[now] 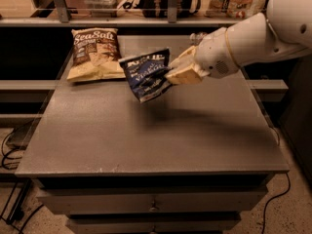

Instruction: Pick blue chip bag

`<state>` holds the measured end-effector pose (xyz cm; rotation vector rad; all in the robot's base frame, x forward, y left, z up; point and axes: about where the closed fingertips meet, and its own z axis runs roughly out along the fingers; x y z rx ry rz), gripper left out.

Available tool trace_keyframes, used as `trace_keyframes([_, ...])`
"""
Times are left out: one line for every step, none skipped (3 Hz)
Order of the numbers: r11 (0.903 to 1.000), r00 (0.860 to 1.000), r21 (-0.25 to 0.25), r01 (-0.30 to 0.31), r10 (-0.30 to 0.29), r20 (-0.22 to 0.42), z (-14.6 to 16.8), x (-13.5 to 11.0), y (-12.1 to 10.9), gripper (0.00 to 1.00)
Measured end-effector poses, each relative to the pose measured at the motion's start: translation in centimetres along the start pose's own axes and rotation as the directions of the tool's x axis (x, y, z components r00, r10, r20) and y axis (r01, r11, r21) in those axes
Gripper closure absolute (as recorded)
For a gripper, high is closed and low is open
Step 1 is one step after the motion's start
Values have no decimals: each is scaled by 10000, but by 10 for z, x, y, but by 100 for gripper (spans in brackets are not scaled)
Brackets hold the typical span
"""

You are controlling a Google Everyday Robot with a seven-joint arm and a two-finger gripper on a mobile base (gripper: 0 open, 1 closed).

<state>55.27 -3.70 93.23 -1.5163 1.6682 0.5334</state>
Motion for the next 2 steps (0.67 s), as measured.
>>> trace_keyframes([9908, 9951, 964, 953, -974, 169, -52, -38, -29, 100])
trace_keyframes([9842, 9918, 1316, 1185, -1236, 315, -67, -54, -38, 100])
